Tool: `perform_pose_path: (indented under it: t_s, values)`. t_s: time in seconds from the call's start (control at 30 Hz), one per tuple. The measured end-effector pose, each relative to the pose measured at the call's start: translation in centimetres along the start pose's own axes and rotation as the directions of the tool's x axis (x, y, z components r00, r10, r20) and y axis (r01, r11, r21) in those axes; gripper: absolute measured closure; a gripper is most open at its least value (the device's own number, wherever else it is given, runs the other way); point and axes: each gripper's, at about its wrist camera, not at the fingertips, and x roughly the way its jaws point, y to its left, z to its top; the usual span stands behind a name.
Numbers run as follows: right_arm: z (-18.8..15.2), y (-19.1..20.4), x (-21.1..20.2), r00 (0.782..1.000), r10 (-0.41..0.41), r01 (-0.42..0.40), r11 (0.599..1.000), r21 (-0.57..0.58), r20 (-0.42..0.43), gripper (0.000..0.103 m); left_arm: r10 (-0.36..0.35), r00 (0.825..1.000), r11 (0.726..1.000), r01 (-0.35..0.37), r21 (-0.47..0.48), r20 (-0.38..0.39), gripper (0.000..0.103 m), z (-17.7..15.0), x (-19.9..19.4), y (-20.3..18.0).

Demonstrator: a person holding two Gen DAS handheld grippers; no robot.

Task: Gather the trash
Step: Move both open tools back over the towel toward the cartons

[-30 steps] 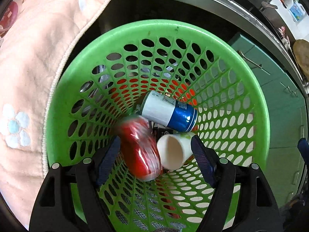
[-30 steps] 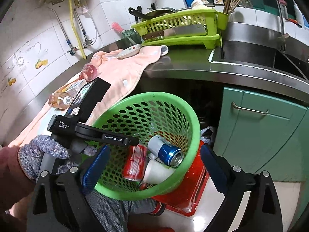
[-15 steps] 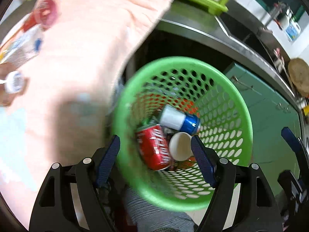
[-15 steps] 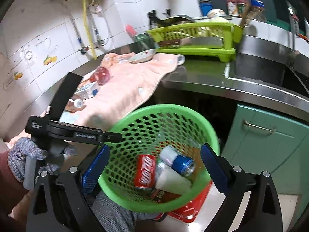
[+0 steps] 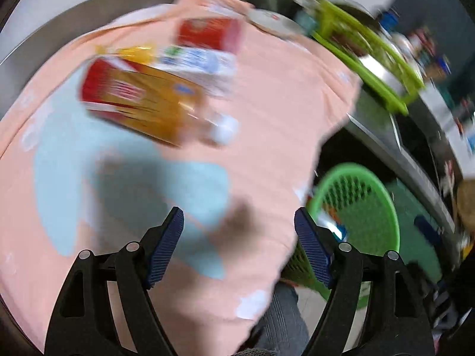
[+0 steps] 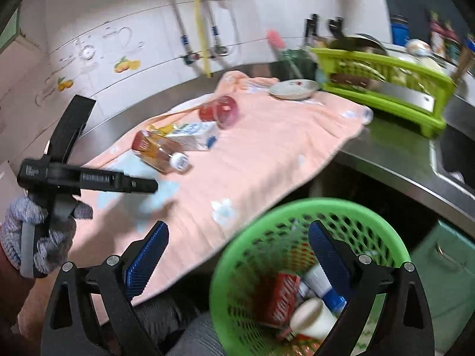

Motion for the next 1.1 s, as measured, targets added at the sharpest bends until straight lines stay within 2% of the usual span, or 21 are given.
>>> perform_pose_path:
  t_s: [0.17, 0.27, 0.37, 0.5, 0.57, 0.7, 0.83, 0.97, 1.1]
  values:
    - [1.7, 1.7, 2.0, 0.999, 0.053, -0.053, 0.998, -0.045, 0.0, 0.011, 0.02, 0.999, 0.984, -0.011, -0.177, 0.045, 0.02, 3.3, -0.8, 4.0]
    - [2.4, 2.1, 2.8, 0.998, 0.068, -0.068, 0.996, -0.065, -0.001, 0.011, 0.023, 0.998, 0.956, -0.007, -0.295, 0.052, 0.02, 5.1, -0.1, 6.1]
    - [2.8, 2.1, 3.6, 0.997, 0.081, -0.081, 0.994, -0.077, -0.007, 0.011, 0.036, 0.998, 0.931, -0.015, -0.365, 0.051, 0.019, 6.3, 0.8, 7.5]
    - [3.3, 1.9, 4.8, 0.996, 0.083, -0.084, 0.992, -0.093, -0.018, 0.011, 0.016, 0.998, 0.894, 0.015, -0.448, 0.066, 0.019, 7.4, 2.1, 8.5]
    - [3.4, 1.7, 5.3, 0.996, 0.087, -0.089, 0.992, -0.094, -0.024, 0.011, -0.001, 0.997, 0.88, 0.038, -0.473, 0.077, 0.018, 7.9, 2.7, 8.7]
    - [3.8, 1.6, 6.3, 0.995, 0.089, -0.092, 0.99, -0.102, -0.035, 0.011, 0.002, 0.997, 0.86, 0.035, -0.509, 0.073, 0.018, 8.7, 3.8, 9.2]
    - [4.3, 1.5, 7.5, 0.994, 0.093, -0.098, 0.988, -0.117, -0.052, 0.011, 0.0, 0.997, 0.828, 0.041, -0.559, 0.073, 0.018, 8.9, 4.7, 9.9]
    - [4.6, 1.7, 8.4, 0.994, 0.092, -0.101, 0.985, -0.137, -0.066, 0.011, 0.008, 0.998, 0.821, 0.029, -0.57, 0.062, 0.018, 9.3, 5.7, 9.9]
    - [5.1, 2.2, 9.2, 0.993, 0.088, -0.099, 0.981, -0.169, -0.075, 0.011, -0.016, 0.999, 0.799, 0.037, -0.6, 0.041, 0.018, 9.1, 7.1, 10.6]
